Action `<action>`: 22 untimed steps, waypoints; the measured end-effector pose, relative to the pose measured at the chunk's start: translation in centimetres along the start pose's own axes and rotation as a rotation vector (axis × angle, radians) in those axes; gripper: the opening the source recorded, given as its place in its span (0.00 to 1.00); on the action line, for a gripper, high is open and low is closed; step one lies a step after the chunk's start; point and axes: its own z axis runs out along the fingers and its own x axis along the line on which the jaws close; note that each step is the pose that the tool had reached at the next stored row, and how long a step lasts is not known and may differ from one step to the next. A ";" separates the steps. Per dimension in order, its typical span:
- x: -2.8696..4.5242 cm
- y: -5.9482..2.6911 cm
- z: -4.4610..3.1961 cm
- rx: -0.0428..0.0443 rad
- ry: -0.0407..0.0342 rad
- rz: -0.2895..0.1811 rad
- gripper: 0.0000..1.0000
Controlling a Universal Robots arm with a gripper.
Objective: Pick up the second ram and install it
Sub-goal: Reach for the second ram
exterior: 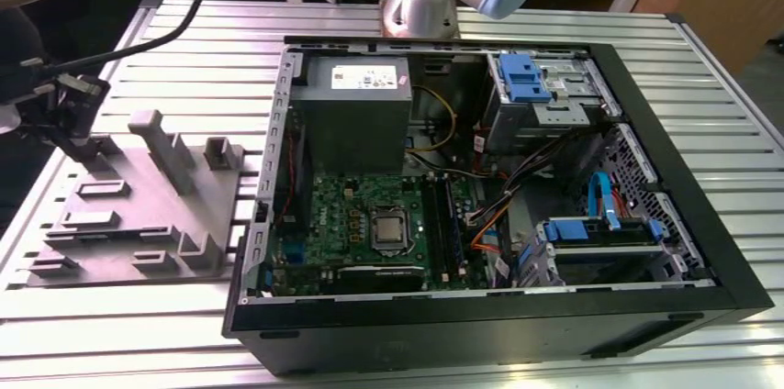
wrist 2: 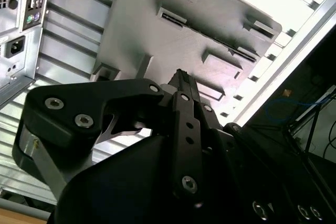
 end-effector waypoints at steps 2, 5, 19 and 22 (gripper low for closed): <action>0.29 -0.15 0.33 0.0000 0.0000 0.000 0.10; 0.74 -0.37 0.83 0.0000 0.0000 0.000 0.10; 2.79 -1.03 3.17 -0.0001 0.0000 0.000 0.10; 3.12 -1.11 3.65 -0.0001 0.0001 0.000 0.10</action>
